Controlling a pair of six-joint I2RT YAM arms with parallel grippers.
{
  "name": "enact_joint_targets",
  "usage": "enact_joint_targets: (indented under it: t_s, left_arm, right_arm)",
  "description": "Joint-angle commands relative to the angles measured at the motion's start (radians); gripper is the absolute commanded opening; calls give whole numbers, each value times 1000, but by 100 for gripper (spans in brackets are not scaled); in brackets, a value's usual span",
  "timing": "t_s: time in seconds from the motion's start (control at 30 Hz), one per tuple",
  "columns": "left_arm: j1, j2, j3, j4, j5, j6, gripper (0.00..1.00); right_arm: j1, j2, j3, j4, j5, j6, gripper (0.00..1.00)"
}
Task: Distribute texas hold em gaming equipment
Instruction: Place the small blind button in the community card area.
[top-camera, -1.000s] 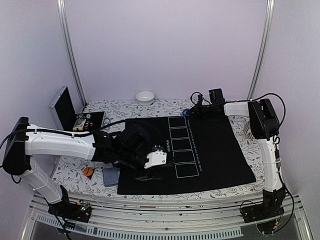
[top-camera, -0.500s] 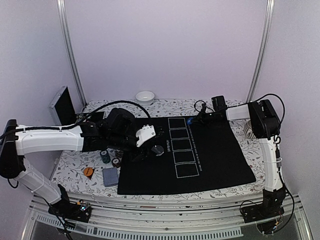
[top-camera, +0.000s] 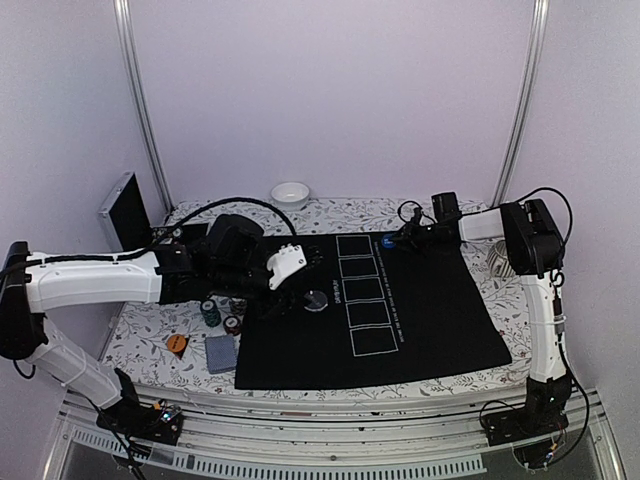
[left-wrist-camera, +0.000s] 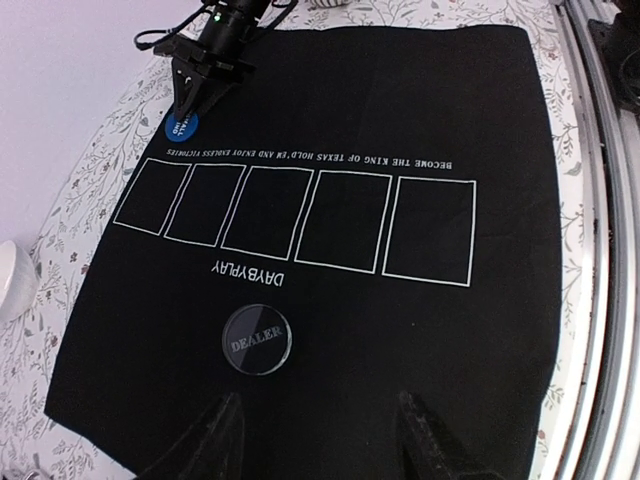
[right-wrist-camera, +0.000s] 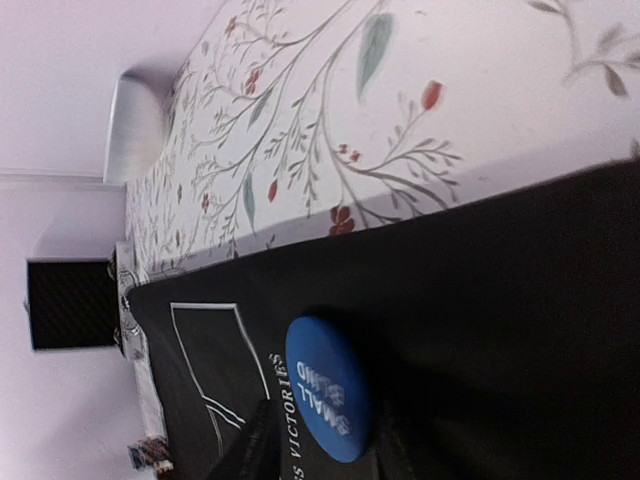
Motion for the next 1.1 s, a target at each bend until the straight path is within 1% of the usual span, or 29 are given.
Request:
enact_joint_targets:
  t_s: [0.0,0.1,0.17,0.2,0.3,0.4,0.47,0.5,0.63,0.73,0.77,0.8,0.87,0.93,1.07]
  left_arm:
    - [14,-32,-8,22,-8,-14,54]
    - [17,-40,-10,29,-6,-19,55]
    - [20,-46,-10,30,-8,-22,54]
    - [22,-50,-9,31,-11,-26,55]
    - [31,-59,-6,33,-28,-50,58]
    - [55,-65,17,27,-43,-106,64]
    - [82,-63,46,6,-64,-156,70]
    - [97,-59,67,-21,-79,-193,72]
    - [175,-49,169,-176,-169,-353,76]
    - [231,-73,245,-329,-277,-474,79]
    - [246,-85,263,-382,-319,-511,94]
    - [266,-98,275,-438,-364,-550,98]
    - [316,-124,288,-559,-424,-649,98]
    - [385,-150,279,-667,-448,-770,98]
    - [520,-187,209,-804,-446,-913,98]
  right_arm:
    - [-1,-8,1,-18,37,-6,41]
    - [-2,-18,20,-61,82,-33,48]
    - [-2,-19,36,-90,114,-52,54]
    - [-2,-47,44,-105,134,-63,57]
    - [0,-72,79,-157,202,-99,64]
    - [1,-102,102,-212,277,-141,77]
    - [6,-126,116,-248,326,-170,90]
    - [11,-141,124,-268,356,-196,98]
    - [52,-237,128,-340,484,-283,99]
    - [83,-333,82,-362,539,-345,99]
    - [89,-369,59,-362,539,-359,99]
    - [92,-403,37,-362,530,-369,99]
    - [95,-469,-15,-367,516,-396,99]
    - [95,-535,-61,-378,516,-420,99]
    - [97,-674,-166,-386,547,-457,99]
